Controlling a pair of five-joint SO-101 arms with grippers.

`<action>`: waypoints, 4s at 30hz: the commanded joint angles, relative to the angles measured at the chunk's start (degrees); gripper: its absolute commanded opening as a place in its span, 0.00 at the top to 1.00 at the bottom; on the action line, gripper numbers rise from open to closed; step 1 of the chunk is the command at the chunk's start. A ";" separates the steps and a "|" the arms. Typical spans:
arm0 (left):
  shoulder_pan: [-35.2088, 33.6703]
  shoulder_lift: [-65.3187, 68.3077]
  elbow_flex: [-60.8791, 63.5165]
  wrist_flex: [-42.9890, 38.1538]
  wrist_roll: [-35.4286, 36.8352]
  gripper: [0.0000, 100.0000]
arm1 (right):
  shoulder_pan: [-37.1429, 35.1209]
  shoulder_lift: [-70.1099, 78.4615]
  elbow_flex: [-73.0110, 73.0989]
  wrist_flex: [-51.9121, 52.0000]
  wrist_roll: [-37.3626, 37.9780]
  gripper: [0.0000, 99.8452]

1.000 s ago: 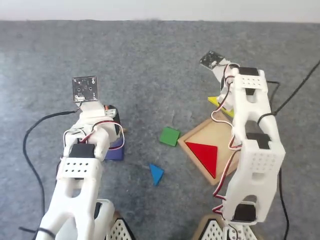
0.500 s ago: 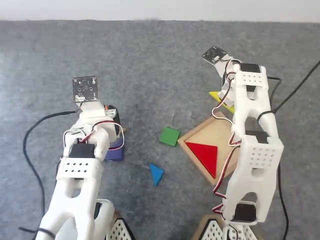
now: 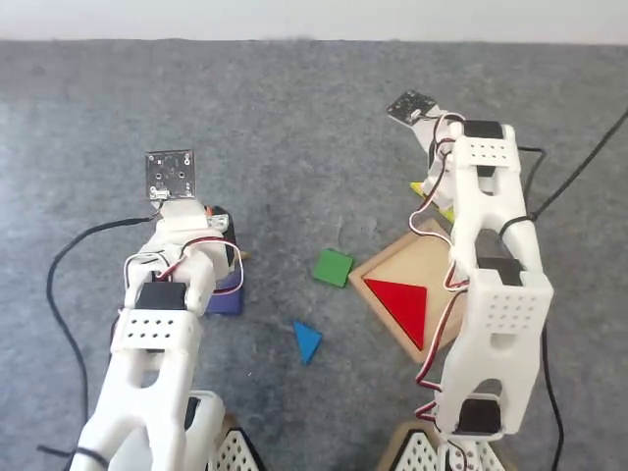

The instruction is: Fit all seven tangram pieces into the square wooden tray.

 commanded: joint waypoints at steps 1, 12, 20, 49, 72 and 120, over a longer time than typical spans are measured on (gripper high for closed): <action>0.53 -0.09 -0.75 -1.58 -0.53 0.95 | -0.40 1.45 -0.70 0.13 0.97 0.73; 0.53 0.00 -0.75 -1.58 -0.53 0.95 | 1.54 2.86 -0.79 -1.80 1.23 0.65; 0.53 0.00 -0.66 -1.58 -0.53 0.95 | 1.10 3.56 -0.79 -2.15 3.69 0.62; 0.53 0.00 -0.48 -1.58 -0.53 0.95 | 2.42 14.99 -18.73 12.70 3.60 0.62; 0.53 -0.09 -0.48 -1.58 -0.53 0.95 | 3.12 30.99 -36.84 13.23 1.67 0.81; 0.44 0.09 -0.40 -1.58 -0.62 0.95 | 19.21 12.88 -29.45 28.53 -36.57 0.68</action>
